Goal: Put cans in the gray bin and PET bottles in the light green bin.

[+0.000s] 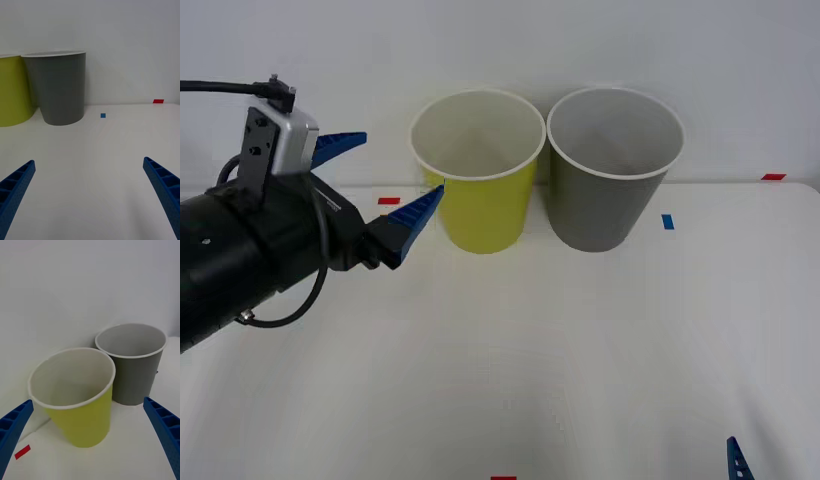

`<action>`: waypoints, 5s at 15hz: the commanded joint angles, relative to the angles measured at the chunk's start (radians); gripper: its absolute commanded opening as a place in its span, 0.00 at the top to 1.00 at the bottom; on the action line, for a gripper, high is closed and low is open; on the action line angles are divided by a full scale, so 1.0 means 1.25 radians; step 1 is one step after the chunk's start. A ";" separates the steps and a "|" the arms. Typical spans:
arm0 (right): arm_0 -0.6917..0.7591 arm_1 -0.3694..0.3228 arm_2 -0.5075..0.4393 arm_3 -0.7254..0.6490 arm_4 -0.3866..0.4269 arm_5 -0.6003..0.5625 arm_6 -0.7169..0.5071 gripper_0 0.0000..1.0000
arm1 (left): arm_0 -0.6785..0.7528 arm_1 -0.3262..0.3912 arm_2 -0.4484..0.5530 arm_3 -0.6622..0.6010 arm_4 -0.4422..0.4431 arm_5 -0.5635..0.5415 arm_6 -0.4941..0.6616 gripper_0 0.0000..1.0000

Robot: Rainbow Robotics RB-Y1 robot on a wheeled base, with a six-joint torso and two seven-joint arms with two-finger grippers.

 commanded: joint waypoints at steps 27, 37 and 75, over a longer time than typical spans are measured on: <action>0.000 0.000 0.000 0.000 0.000 0.000 0.000 0.00 | 0.715 0.109 -0.274 0.298 -0.200 -1.160 -0.057 0.00; 0.000 0.000 0.000 0.000 0.000 0.000 0.000 0.00 | 0.842 0.108 -0.320 0.298 -0.248 -1.223 -0.054 0.00; 0.000 0.000 0.000 0.000 0.000 0.000 0.000 0.00 | 0.868 0.107 -0.325 0.298 -0.266 -1.235 -0.057 0.00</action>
